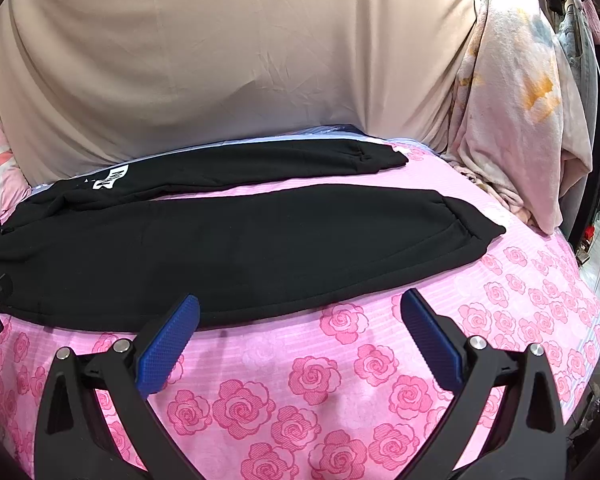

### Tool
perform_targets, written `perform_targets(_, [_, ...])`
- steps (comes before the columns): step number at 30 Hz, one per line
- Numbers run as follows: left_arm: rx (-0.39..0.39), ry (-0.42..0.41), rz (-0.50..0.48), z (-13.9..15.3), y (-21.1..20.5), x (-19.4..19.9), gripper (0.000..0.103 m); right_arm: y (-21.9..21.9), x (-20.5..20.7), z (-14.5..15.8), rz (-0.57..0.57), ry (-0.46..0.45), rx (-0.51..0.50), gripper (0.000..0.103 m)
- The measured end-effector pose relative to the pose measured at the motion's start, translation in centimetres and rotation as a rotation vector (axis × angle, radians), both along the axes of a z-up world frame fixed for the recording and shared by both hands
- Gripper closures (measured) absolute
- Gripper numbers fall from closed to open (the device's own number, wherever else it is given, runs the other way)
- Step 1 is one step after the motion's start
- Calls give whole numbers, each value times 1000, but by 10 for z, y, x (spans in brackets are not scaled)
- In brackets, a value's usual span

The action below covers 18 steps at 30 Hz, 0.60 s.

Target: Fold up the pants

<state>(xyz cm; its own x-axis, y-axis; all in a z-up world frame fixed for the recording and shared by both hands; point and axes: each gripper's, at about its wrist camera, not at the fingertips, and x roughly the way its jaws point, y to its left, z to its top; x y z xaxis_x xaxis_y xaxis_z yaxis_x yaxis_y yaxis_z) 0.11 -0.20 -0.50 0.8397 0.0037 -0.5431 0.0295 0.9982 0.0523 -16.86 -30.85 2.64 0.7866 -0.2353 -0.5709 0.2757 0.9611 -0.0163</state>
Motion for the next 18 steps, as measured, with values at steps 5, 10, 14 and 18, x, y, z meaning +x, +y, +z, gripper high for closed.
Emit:
perform_targets(5, [0,1,2,0,-1,0,19,0,0,0,-1,0,1,5])
perform_targets(10, [-3,6,-3,-1,0,1,19,-1,1,-2,-1,3,3,5])
perform_targets(14, [-2,7,-2,-1,0,1,19,-1,1,-2,-1,3,4,5])
perform_targets(18, [-3,7,-3,-1,0,1,19,-1,1,-3,-2,4,6,5])
